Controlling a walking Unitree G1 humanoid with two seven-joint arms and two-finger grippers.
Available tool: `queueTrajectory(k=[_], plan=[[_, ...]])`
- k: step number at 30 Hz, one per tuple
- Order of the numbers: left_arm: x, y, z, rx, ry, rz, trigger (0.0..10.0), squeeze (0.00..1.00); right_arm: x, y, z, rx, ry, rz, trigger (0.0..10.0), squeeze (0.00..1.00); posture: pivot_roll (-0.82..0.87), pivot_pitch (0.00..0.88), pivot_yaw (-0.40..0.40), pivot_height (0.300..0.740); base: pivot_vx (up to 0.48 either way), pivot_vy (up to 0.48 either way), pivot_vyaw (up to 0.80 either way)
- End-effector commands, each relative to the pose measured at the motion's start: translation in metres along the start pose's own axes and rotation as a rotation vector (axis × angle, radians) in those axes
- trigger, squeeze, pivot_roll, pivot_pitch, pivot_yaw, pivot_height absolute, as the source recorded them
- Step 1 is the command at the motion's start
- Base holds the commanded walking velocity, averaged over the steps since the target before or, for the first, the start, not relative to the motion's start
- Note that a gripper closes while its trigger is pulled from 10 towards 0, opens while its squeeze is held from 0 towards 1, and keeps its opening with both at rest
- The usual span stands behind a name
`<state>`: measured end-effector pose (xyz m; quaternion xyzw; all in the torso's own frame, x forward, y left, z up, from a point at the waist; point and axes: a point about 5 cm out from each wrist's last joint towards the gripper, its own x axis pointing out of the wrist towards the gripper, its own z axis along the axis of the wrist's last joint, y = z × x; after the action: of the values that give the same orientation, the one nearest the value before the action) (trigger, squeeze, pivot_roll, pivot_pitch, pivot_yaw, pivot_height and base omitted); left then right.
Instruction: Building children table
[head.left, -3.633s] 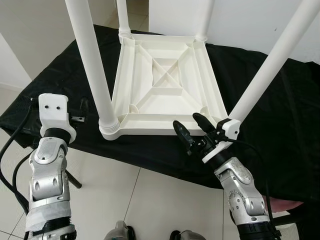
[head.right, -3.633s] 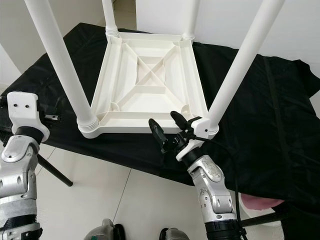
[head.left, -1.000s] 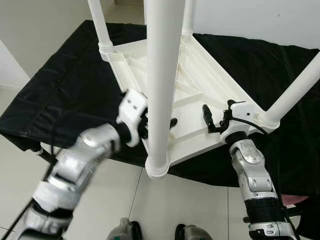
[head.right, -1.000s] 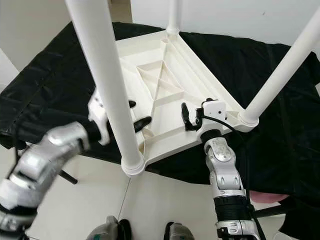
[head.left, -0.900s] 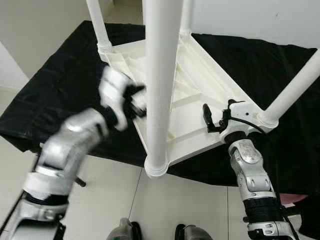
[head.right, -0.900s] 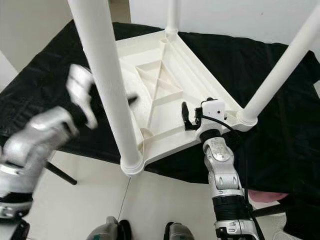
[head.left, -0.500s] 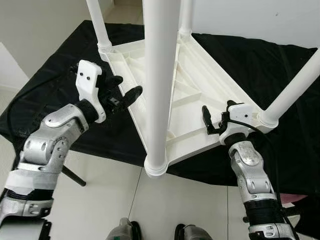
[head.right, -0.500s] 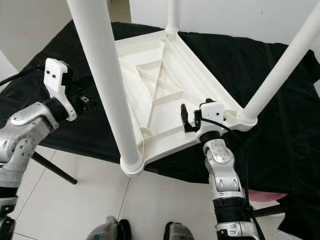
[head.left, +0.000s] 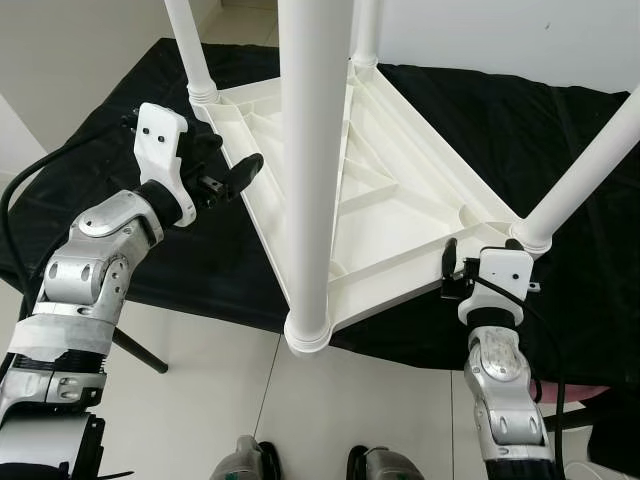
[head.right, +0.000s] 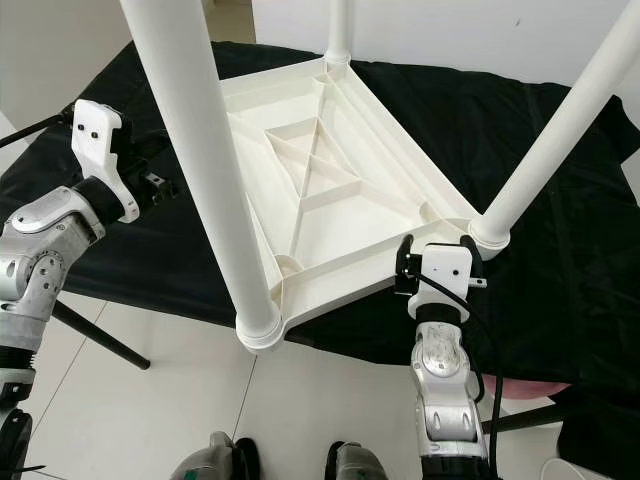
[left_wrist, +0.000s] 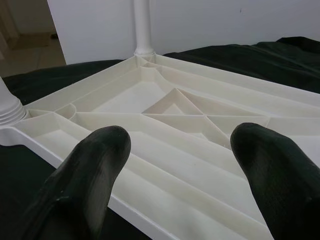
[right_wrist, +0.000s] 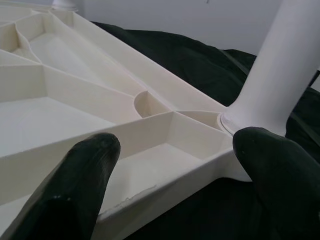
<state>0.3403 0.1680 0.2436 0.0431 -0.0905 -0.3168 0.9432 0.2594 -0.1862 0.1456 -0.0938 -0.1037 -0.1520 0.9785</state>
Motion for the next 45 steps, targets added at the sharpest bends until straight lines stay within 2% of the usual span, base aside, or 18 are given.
queueTrajectory(k=[1,7,8,16,19,25,28,30,31,33,34,35,37,42,45], plan=[[0.001,-0.007,0.005,0.034,-0.007,-0.153,10.0,0.0,-0.006,-0.004,-0.011,-0.016,0.064,-0.039,10.0,0.0,-0.1,0.155,0.036,0.74,0.0,0.0,0.0],[0.005,-0.007,0.008,0.049,-0.024,-0.162,10.0,0.0,-0.005,-0.005,-0.016,0.016,0.104,-0.089,10.0,0.0,-0.09,0.155,0.037,0.74,0.0,0.0,0.0],[0.007,-0.009,0.011,0.059,-0.039,-0.172,10.0,0.0,0.002,-0.005,-0.021,0.083,0.152,-0.145,10.0,0.0,-0.09,0.152,0.037,0.74,0.0,0.0,0.0],[0.008,-0.016,0.012,0.073,-0.044,-0.205,10.0,0.0,0.01,-0.001,-0.023,0.167,0.188,-0.186,10.0,0.0,-0.09,0.149,0.036,0.74,0.0,0.0,0.0],[0.009,-0.019,0.011,0.084,-0.045,-0.223,10.0,0.0,0.013,0.001,-0.022,0.254,0.223,-0.208,10.0,0.0,-0.08,0.144,0.035,0.74,0.0,0.0,0.0],[0.009,-0.021,0.012,0.094,-0.053,-0.235,10.0,0.0,0.016,0.008,-0.02,0.346,0.254,-0.167,10.0,0.0,-0.08,0.143,0.035,0.74,0.0,0.0,0.0],[0.01,-0.025,0.014,0.091,-0.06,-0.254,10.0,0.0,0.022,0.014,-0.018,0.427,0.281,-0.129,10.0,0.0,-0.08,0.144,0.037,0.74,0.0,0.0,0.0],[0.01,-0.025,0.014,0.091,-0.06,-0.254,10.0,0.0,0.022,0.014,-0.018,0.427,0.281,-0.129,10.0,0.0,-0.08,0.144,0.037,0.74,0.0,0.0,0.0],[0.01,-0.031,0.016,0.091,-0.066,-0.281,10.0,0.0,0.027,0.014,-0.019,0.46,0.296,-0.117,10.0,0.0,-0.08,0.146,0.04,0.74,0.0,0.0,0.0],[0.01,-0.031,0.016,0.091,-0.066,-0.281,10.0,0.0,0.027,0.014,-0.019,0.46,0.296,-0.117,10.0,0.0,-0.08,0.146,0.04,0.74,0.0,0.0,0.0],[0.008,-0.046,0.021,0.084,-0.085,-0.345,10.0,0.0,0.038,0.015,-0.02,0.503,0.311,-0.087,10.0,0.0,-0.08,0.149,0.043,0.74,0.0,0.0,0.0],[0.008,-0.046,0.021,0.084,-0.085,-0.345,10.0,0.0,0.038,0.015,-0.02,0.503,0.311,-0.087,10.0,0.0,-0.08,0.149,0.043,0.74,0.0,0.0,0.0],[0.005,-0.059,0.025,0.079,-0.101,-0.4,10.0,0.0,0.046,0.015,-0.018,0.519,0.302,-0.055,10.0,0.0,-0.07,0.15,0.047,0.74,0.0,0.0,0.0],[0.003,-0.066,0.028,0.075,-0.11,-0.422,10.0,0.0,0.055,0.018,-0.015,0.528,0.288,-0.015,10.0,0.0,-0.07,0.15,0.047,0.74,0.0,0.0,0.0],[0.002,-0.074,0.036,0.074,-0.147,-0.44,10.0,0.0,0.063,0.021,-0.012,0.539,0.283,0.02,10.0,0.0,-0.07,0.15,0.047,0.74,0.0,0.0,0.0]])
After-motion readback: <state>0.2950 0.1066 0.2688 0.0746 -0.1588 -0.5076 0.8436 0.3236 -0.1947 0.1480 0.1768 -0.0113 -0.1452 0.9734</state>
